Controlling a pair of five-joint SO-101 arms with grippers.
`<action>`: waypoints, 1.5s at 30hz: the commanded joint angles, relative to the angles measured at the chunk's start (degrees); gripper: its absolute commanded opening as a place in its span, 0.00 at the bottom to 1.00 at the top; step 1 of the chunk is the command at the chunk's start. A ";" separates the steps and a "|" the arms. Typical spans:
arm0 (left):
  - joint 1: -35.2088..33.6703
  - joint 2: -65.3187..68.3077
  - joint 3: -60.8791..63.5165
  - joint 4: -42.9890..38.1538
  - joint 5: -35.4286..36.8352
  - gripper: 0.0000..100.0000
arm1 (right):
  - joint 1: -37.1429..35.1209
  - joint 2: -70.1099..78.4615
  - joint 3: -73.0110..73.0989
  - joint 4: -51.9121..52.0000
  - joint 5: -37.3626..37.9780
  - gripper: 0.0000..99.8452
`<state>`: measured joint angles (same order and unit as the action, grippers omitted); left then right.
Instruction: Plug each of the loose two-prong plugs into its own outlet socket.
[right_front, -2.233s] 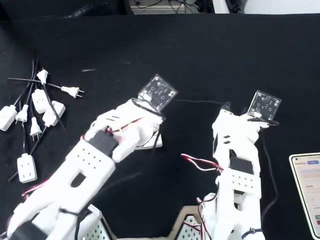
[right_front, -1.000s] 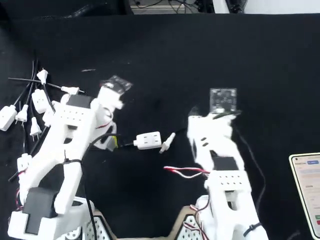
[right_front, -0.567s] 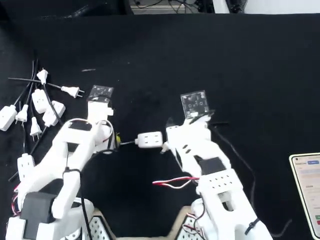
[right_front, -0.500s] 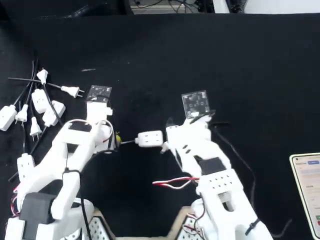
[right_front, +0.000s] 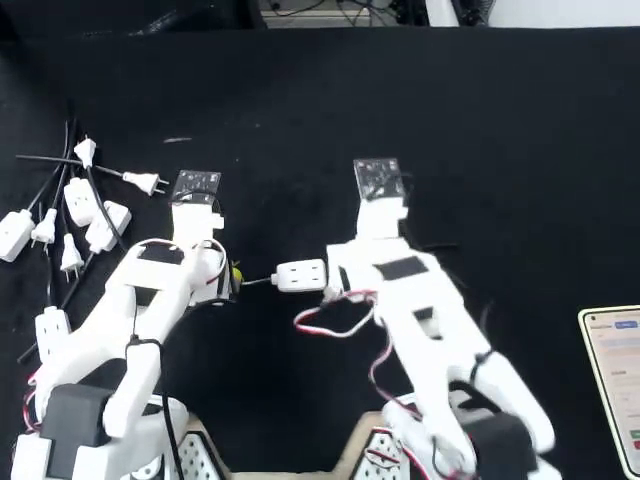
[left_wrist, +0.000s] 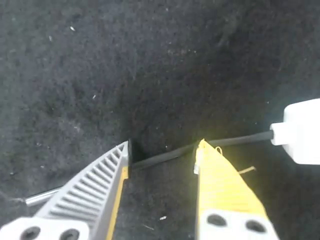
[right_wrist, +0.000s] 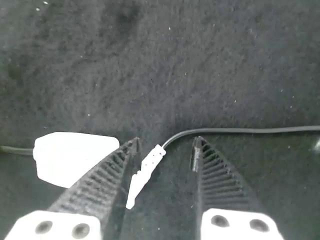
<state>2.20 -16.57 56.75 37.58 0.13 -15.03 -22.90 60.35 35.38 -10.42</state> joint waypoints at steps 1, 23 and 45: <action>-0.48 0.53 -0.22 -2.29 0.97 0.22 | -0.88 2.86 -5.32 2.11 -2.46 0.17; -0.48 0.53 -0.31 -2.37 0.97 0.22 | -3.16 24.48 -22.29 14.59 -6.33 0.01; -0.48 0.53 -0.31 -2.37 0.97 0.22 | 9.76 18.24 -20.35 4.04 14.95 0.02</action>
<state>2.20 -16.40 56.75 37.32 0.22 -6.24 -7.69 42.68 41.71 3.74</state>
